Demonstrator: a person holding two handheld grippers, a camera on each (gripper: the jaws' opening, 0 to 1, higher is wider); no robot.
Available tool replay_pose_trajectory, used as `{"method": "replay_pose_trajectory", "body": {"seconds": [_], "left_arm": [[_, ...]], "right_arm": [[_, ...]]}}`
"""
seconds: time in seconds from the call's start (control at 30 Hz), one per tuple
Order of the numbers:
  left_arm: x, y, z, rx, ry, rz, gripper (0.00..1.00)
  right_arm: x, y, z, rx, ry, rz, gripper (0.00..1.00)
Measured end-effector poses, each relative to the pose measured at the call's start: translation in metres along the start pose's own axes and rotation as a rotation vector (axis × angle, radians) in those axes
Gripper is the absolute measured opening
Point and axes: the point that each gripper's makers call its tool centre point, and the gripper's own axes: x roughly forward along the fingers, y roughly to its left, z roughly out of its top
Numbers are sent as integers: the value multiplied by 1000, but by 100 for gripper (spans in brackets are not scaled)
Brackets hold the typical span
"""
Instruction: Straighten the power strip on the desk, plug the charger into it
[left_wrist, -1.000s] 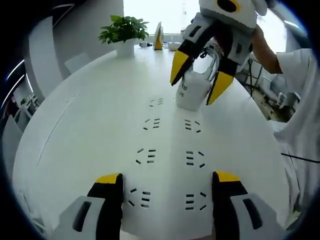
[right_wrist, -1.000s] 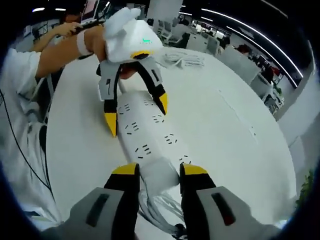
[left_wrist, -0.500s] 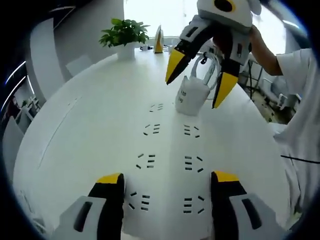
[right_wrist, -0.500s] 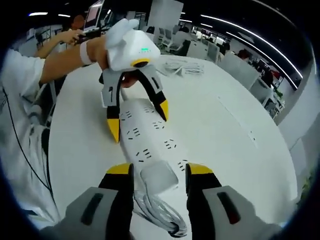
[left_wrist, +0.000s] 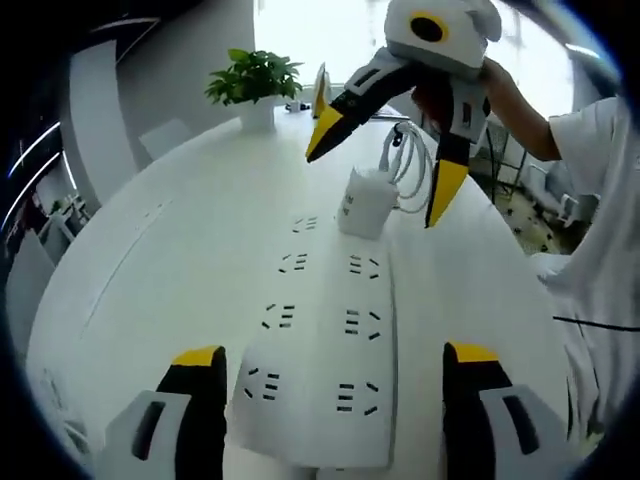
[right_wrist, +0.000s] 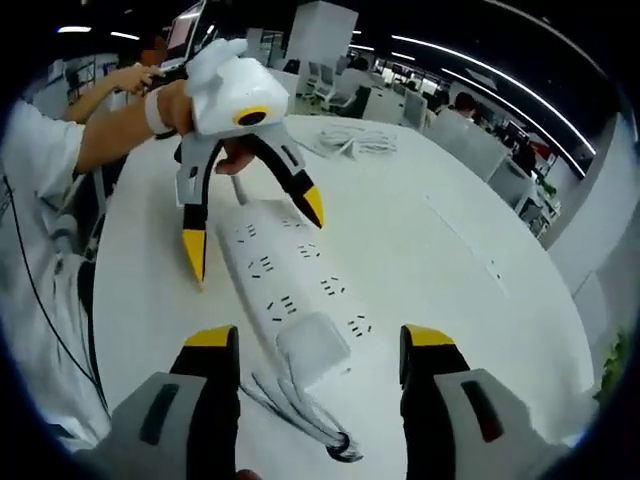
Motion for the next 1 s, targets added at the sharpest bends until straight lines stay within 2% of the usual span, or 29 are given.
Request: {"method": "replay_pose_trajectory", "body": {"seconds": [0.13,0.3,0.37,0.5,0.67,0.7,0.8,0.83,0.9,1.0], "left_arm": [[-9,-4,2,3,-18,31,96],[-23,-13,8,-22,-83,63,96],[-27,-18,5,-18,-92,72,96],[-35,-33,-6,-26,-94,89,96],[-41,-49,-12,-75,-124,101,96],[-43,-52,-13,-78,-137,112,96],[-48,-55,-7,-61,-211,141,96],[-52,-57,-7,-85,-233,152,96],[-57,-59,-8,-124,-259,165,96],[-63,-62,-15,-146,-267,190,96]], "right_arm": [[-2,5,-4,9,-5,15,73],[-6,9,-6,50,-39,13,81],[-11,11,-7,73,-55,8,84],[-22,13,-4,184,-116,-1,87],[-30,17,-5,206,-149,-16,95],[-32,18,-6,245,-166,-17,97],[-37,18,-5,268,-205,-27,97],[-39,18,-3,270,-232,-33,97],[-42,20,4,271,-311,-35,97],[-47,22,3,376,-352,-18,97]]}}
